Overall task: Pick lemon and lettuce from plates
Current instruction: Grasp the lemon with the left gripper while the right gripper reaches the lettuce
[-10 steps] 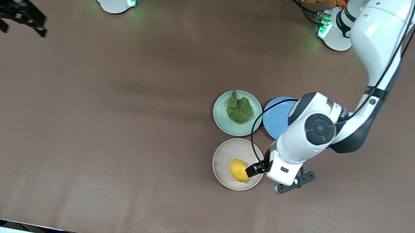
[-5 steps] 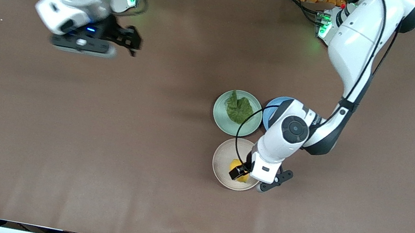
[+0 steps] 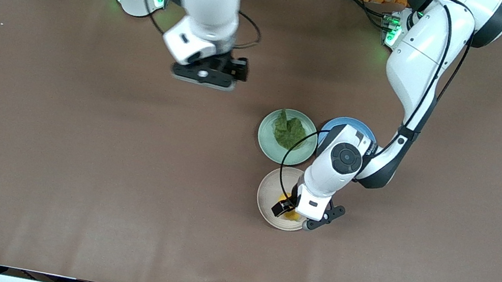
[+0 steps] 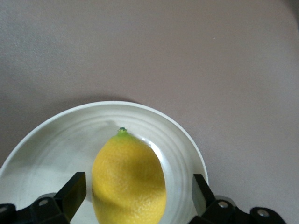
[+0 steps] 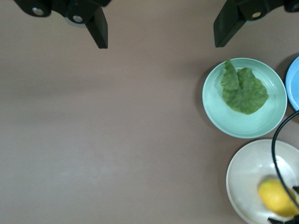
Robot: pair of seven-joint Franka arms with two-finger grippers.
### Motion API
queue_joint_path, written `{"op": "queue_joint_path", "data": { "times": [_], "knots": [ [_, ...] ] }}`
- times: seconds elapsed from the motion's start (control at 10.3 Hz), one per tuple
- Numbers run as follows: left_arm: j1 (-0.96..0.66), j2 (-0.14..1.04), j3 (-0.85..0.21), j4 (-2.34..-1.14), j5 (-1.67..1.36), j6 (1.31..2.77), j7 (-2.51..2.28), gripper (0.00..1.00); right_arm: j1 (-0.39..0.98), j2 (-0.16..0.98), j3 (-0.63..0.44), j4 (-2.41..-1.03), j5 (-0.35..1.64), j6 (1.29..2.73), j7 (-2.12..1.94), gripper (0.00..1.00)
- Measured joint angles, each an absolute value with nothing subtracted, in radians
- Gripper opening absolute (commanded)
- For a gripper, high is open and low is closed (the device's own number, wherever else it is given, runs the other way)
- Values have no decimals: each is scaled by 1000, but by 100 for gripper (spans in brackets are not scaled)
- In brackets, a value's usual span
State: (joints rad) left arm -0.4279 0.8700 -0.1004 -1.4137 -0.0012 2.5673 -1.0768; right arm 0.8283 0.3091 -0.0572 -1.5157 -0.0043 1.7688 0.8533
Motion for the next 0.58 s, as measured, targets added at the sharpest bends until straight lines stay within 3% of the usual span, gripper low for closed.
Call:
{"op": "queue_joint_path", "data": {
  "times": [0.1, 0.19, 0.29, 0.58],
  "knots": [
    [-428, 875, -100, -1413, -1, 2571, -1077, 48, 860, 349, -57, -1516, -5, 1815, 897, 100],
    [-428, 877, -99, -1413, -1, 2571, -1077, 12, 884, 389, -58, -1516, -5, 1865, 936, 100],
    [-428, 880, -98, -1413, -1, 2571, -1077, 0, 910, 431, -58, -1516, -8, 1910, 971, 100],
    [-428, 882, -98, -1410, -1, 2573, -1077, 0, 964, 520, -59, -1514, -15, 2019, 1039, 100]
  ]
}}
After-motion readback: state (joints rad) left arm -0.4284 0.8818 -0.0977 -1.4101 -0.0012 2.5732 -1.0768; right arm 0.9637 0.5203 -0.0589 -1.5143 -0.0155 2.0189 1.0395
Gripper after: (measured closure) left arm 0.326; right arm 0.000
